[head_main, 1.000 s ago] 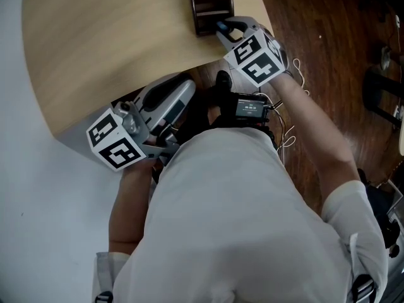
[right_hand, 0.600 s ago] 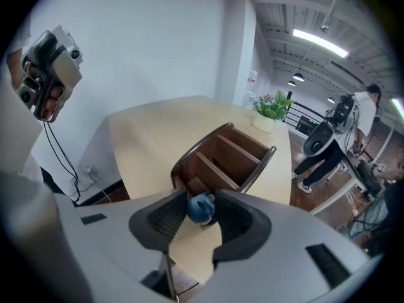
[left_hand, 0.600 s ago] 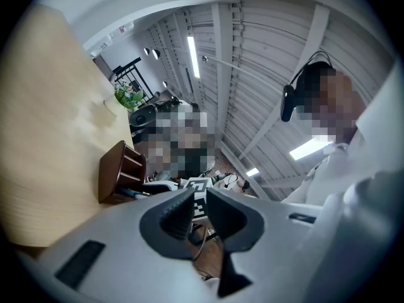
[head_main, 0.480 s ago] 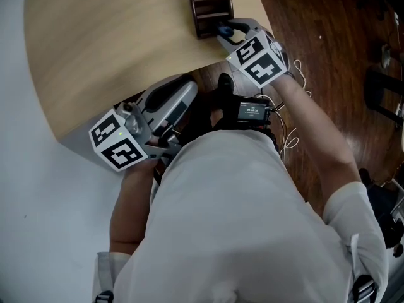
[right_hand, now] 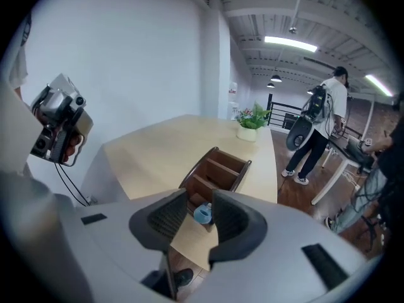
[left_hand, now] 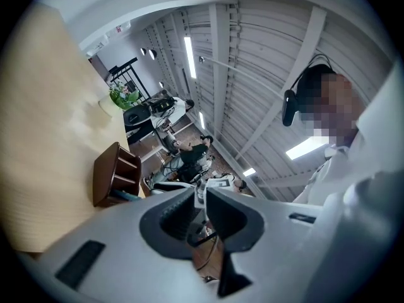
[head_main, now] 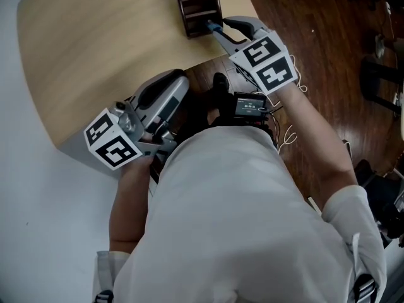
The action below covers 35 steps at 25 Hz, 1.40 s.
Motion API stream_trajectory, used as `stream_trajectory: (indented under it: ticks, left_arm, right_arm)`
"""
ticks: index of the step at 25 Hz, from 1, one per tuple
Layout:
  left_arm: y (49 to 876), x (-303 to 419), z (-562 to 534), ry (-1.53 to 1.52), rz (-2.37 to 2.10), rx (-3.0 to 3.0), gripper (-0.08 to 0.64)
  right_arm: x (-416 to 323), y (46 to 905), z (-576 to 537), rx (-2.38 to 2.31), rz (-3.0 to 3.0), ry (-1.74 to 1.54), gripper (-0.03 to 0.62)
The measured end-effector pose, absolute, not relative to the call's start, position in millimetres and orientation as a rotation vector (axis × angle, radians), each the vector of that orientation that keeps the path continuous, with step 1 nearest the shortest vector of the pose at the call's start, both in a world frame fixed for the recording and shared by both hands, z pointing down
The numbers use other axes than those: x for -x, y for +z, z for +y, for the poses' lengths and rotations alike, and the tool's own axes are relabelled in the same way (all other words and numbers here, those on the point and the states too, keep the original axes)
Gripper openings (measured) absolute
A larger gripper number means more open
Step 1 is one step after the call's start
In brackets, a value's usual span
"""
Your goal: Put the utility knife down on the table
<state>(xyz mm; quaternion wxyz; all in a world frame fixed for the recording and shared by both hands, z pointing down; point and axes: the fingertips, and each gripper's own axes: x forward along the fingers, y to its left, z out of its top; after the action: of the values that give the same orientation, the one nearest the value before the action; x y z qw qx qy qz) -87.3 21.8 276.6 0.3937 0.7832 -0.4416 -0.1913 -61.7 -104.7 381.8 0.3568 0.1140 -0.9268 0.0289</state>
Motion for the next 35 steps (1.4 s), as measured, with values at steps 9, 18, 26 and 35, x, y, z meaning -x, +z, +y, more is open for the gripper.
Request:
stream_trajectory:
  ticks: [9,18,26,35]
  left_arm:
    - [277.5,85.5,22.1,-0.488,-1.094,-1.998,0.054]
    - [277.3,82.2,22.9,-0.484,-1.067,-2.029,0.054]
    - [278.2,80.1,24.1,-0.474,-1.044,-2.049,0.054]
    - [273.7,74.7,21.7,-0.456,-0.993,-2.082,0.054]
  right_arm:
    - [38.8,351.6,-90.0,-0.384,-2.441,0.217,0.011]
    - [21.0,307.4,-75.5,-0.479,-2.536,0.316,0.002]
    - [4.9,292.6,-67.4,-0.519,-2.563,0.365,0.002]
    - [-7.0,289.3,-66.1,-0.588,-2.565,0.465,0.002]
